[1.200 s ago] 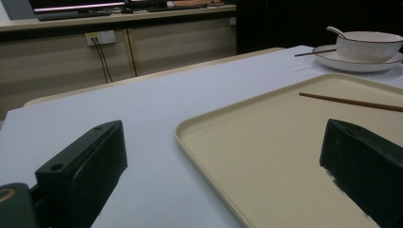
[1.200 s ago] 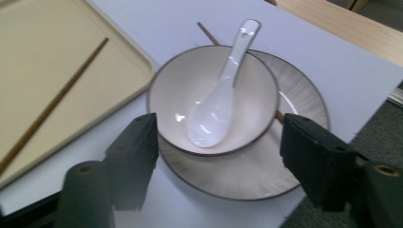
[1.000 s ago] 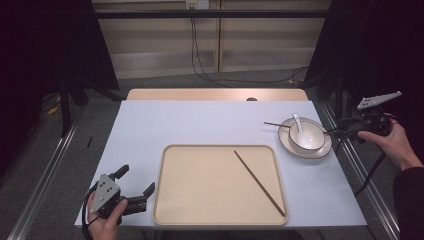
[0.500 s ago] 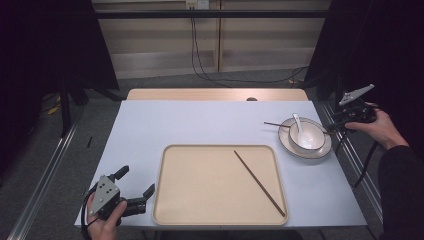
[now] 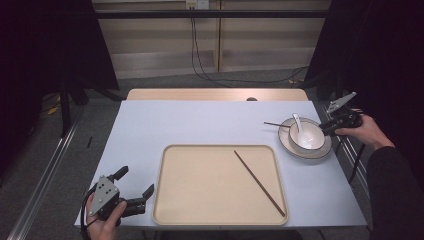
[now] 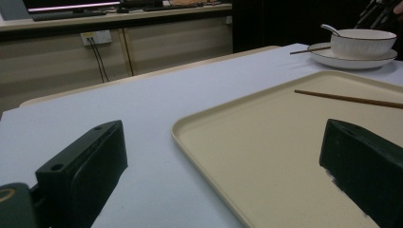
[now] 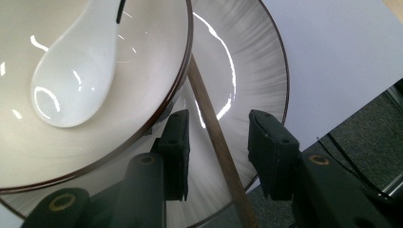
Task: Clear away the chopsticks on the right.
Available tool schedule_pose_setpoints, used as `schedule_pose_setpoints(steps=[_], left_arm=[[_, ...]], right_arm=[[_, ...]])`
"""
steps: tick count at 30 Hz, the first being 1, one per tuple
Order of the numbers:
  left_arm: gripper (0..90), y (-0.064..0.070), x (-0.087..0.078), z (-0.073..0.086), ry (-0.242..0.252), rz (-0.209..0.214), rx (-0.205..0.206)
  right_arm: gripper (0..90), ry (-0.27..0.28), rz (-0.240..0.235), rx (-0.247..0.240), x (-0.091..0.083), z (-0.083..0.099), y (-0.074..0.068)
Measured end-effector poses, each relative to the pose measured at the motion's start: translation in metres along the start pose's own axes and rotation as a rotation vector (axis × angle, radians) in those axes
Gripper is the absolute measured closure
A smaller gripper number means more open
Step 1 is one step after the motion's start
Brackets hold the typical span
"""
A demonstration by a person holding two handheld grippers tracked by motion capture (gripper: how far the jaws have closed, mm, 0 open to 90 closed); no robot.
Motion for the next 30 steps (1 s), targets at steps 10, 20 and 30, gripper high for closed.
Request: schedule_pose_setpoints(steps=[10, 20, 30], left_arm=[[1.9, 0.000, -0.001, 0.000, 0.007, -0.009, -0.003], [1.9, -0.001, -0.002, 0.000, 0.006, -0.012, -0.005], [1.9, -0.001, -0.001, 0.000, 0.005, -0.011, -0.005]], right_arm=[[69.7, 0.003, -0.001, -0.001, 0.012, -0.001, 0.000], [83.9, 0.004, -0.006, -0.003, 0.017, -0.001, -0.003], [84.3, 0.022, -0.016, 0.037, 0.012, -0.001, -0.003]])
Point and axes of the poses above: each handheld gripper's, and its own axes: x roughly forward along the jaws, z roughly out of its underside, y roughly to its right, the point moved 3 cm from there along x, roughly forward along the jaws, and after that the axes turned 11 degrees about -x, right-handed, at the moved point
